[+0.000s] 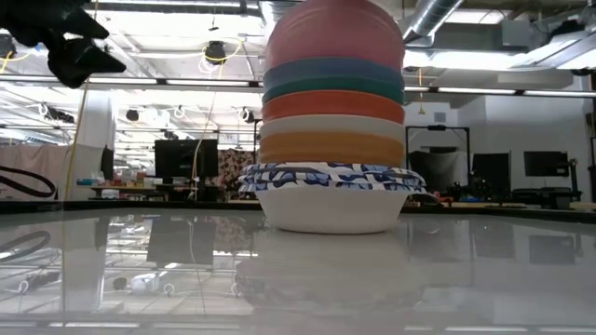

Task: Nest bowls inside each other
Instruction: Stack the pink bowl into the blue bowl

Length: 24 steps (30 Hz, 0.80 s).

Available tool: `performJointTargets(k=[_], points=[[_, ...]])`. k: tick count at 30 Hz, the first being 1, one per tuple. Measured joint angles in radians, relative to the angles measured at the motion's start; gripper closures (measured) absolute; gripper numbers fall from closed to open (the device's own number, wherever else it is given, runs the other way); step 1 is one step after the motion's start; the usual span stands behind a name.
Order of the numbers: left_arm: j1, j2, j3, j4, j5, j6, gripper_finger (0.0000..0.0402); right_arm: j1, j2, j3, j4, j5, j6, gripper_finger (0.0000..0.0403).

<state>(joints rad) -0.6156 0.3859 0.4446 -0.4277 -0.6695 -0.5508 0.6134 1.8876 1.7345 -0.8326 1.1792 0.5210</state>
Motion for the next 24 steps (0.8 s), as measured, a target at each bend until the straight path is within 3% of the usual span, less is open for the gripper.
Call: performJointTargets(k=[11,15,20,24], points=[[0.000,0.000,-0.025,0.005,0.000,-0.030,0.0150,-0.053,-0.001,0.000,-0.027,-0.192,0.058,0.0313],[0.000,0.000,-0.025,0.015,0.000,-0.030,0.0150,-0.053,-0.001,-0.001,-0.026,-0.212,0.074,0.0313],[0.000,0.000,-0.025,0.019,0.000,-0.030,0.0150,-0.047,-0.001,-0.001,-0.020,-0.211,0.079,0.0313],[0.000,0.000,-0.025,0.022,0.000,-0.030,0.0150,-0.012,-0.001,-0.001,0.034,-0.044,-0.007,0.0313]])
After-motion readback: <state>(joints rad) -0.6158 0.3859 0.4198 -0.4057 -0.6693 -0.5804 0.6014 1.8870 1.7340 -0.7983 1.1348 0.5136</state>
